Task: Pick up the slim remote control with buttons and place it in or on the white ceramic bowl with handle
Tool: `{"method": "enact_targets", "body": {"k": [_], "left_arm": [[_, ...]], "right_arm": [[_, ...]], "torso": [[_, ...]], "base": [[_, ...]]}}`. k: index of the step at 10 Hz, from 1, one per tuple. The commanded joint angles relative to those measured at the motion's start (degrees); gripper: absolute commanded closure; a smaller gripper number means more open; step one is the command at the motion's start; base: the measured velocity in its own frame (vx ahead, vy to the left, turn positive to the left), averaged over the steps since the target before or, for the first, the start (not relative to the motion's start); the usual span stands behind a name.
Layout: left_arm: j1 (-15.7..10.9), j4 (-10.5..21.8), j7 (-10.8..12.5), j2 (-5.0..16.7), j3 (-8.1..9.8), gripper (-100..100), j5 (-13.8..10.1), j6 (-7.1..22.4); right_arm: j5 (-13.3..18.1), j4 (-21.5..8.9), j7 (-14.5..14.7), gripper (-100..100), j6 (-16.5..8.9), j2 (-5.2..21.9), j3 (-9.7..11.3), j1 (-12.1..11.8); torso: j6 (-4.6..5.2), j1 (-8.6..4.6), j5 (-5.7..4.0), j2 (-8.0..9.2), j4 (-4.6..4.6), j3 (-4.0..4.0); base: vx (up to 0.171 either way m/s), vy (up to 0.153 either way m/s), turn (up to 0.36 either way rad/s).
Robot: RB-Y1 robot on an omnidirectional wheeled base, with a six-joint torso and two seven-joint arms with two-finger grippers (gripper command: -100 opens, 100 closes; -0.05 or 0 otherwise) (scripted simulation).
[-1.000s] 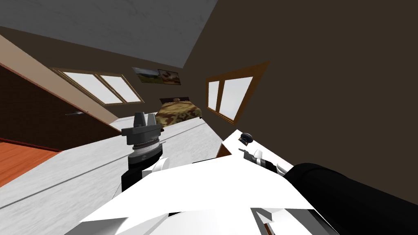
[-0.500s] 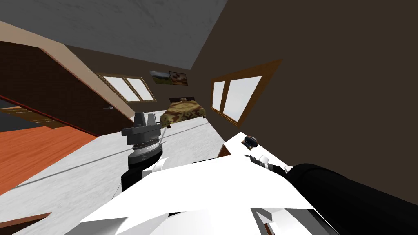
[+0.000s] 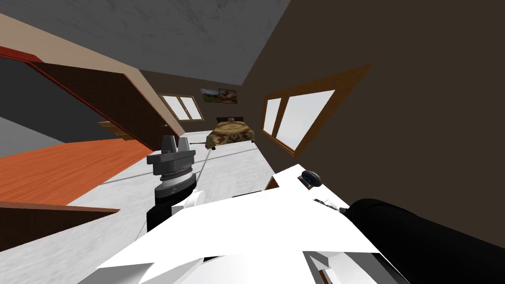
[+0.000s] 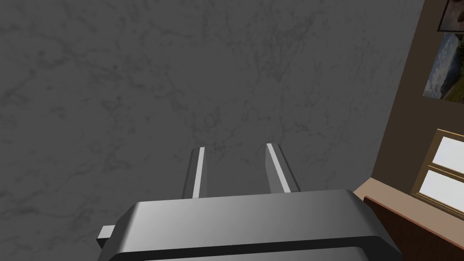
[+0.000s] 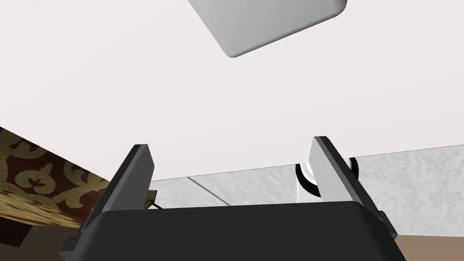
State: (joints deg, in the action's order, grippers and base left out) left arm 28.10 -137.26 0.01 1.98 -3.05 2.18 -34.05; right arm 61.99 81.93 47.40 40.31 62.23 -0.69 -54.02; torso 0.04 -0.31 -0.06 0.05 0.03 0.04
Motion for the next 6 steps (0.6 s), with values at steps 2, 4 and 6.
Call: {"method": "enact_targets", "body": {"k": [2,4,6], "left_arm": [[0.01,0.00,0.00,0.00,0.01,0,0.00,0.00],[0.00,0.00,0.00,0.00,0.00,0,0.00,0.00],[0.01,0.00,0.00,0.00,0.01,0,0.00,0.00]], "right_arm": [[3.57,-4.07,2.56,-100,-0.61,1.83,1.44,0.06],[6.92,-7.64,5.07,-100,-1.47,3.36,2.76,0.00],[9.58,-10.49,7.13,-100,-2.47,3.84,4.20,0.40]], "torso": [[0.09,0.05,-0.03,0.00,0.01,0.00],[0.00,0.02,-0.02,-0.05,0.00,-0.03],[0.05,-0.08,-0.05,-0.10,-0.02,-0.05]], "base": [[-0.042,-0.034,0.163],[-0.031,-0.053,0.354],[-0.033,-0.073,0.244]]}}
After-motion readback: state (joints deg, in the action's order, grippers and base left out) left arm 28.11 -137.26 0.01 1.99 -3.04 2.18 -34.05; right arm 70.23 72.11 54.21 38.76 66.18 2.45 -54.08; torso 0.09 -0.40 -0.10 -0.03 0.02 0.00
